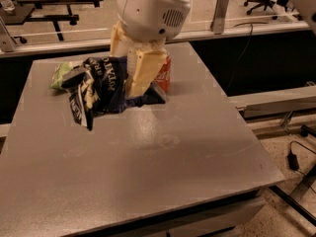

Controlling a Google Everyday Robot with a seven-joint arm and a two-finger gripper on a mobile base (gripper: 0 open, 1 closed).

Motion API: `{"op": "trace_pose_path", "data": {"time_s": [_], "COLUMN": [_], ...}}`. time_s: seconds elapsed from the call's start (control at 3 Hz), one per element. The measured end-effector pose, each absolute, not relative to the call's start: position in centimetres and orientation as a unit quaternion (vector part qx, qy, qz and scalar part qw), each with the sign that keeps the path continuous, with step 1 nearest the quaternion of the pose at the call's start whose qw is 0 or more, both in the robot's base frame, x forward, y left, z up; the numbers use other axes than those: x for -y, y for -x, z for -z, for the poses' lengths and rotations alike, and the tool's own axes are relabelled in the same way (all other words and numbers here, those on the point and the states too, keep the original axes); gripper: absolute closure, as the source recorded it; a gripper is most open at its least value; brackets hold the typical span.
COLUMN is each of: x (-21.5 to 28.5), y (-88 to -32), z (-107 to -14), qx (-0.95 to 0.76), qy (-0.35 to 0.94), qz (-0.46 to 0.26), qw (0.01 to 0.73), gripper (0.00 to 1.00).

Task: Pick blue chip bag

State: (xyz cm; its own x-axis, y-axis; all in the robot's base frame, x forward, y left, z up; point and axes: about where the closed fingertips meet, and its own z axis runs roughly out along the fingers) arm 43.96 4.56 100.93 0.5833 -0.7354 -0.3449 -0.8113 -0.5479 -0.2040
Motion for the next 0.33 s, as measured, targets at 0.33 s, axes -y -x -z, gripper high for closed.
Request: {"op": "trace_pose_path", "data": {"time_s": [0.33], "x": [-5.28], "y": [-44.51], "z": [-100.89], "qx": [-0.444], "qy": [0.87], "qz": [-0.104], "qw": [0.187], "gripper": [1.0]}}
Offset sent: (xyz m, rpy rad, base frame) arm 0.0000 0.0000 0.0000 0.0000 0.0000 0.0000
